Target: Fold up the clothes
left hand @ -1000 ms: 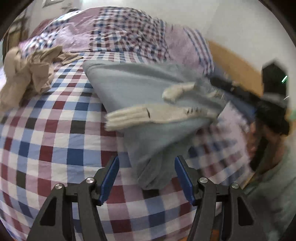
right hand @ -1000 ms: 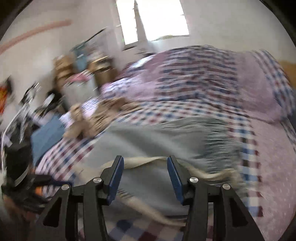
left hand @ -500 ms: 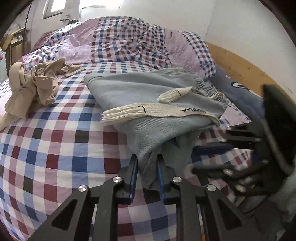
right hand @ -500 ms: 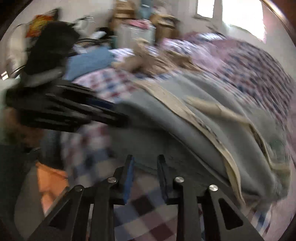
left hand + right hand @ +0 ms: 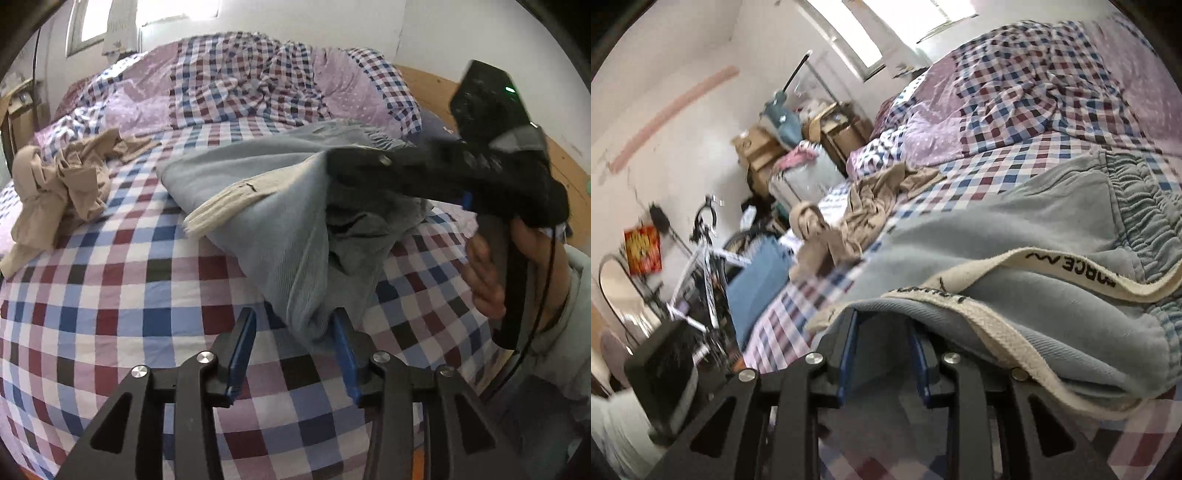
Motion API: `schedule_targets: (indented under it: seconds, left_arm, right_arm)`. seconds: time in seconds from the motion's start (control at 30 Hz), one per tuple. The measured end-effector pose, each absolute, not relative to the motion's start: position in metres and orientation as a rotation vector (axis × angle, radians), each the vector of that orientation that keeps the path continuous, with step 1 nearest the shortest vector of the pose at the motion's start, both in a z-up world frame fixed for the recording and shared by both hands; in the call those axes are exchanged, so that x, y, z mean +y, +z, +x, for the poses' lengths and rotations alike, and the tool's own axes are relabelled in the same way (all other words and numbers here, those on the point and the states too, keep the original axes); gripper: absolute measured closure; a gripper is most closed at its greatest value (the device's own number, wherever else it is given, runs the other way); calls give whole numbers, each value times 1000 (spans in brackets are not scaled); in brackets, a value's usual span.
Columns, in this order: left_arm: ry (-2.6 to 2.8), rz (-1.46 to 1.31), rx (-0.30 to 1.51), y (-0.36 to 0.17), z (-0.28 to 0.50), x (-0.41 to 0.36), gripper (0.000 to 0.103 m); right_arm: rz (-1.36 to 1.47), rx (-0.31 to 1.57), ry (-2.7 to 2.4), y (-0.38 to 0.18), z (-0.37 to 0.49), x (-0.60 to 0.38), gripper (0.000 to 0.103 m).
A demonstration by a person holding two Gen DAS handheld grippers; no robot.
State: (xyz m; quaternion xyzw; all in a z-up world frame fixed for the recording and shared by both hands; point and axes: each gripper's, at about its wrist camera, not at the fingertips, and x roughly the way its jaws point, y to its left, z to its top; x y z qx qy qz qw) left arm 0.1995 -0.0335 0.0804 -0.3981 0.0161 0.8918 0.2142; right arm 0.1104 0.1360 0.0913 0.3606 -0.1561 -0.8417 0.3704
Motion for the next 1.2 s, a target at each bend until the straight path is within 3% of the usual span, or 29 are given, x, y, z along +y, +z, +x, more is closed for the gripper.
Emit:
schedule_targets:
  seconds: [0.17, 0.37, 0.47, 0.6, 0.83, 0.93, 1.0, 1.03, 1.2]
  left_arm:
    - [2515, -1029, 105, 88, 204, -27, 57]
    - [2549, -1056, 218, 78, 196, -12, 58]
    - [2579, -1086, 268, 71, 193, -11, 80]
    - [2581, -1089, 275, 67, 195, -15, 88]
    - [2558, -1090, 226, 69, 197, -21, 92]
    - [2547, -1089, 205, 70, 198, -24, 93]
    - [2540, -1089, 191, 70, 199, -26, 93]
    - [2516, -1113, 162, 69, 197, -28, 93]
    - [2442, -1170, 77, 66, 194, -34, 93]
  right_arm:
    - [962, -361, -2115, 103, 106, 134, 72]
    - [909, 125, -2112, 117, 153, 112, 72]
    - [797, 411, -2175, 119, 184, 106, 63]
    - [663, 692, -2240, 109, 206, 97, 62]
    - [564, 1033, -2263, 74, 206, 60, 62]
    - [582, 1072, -2246, 60, 198, 48, 64]
    - [625, 1078, -2234, 55, 191, 46, 88]
    - [655, 1050, -2225, 57, 190, 50, 92]
    - [797, 902, -2121, 62, 188, 73, 97]
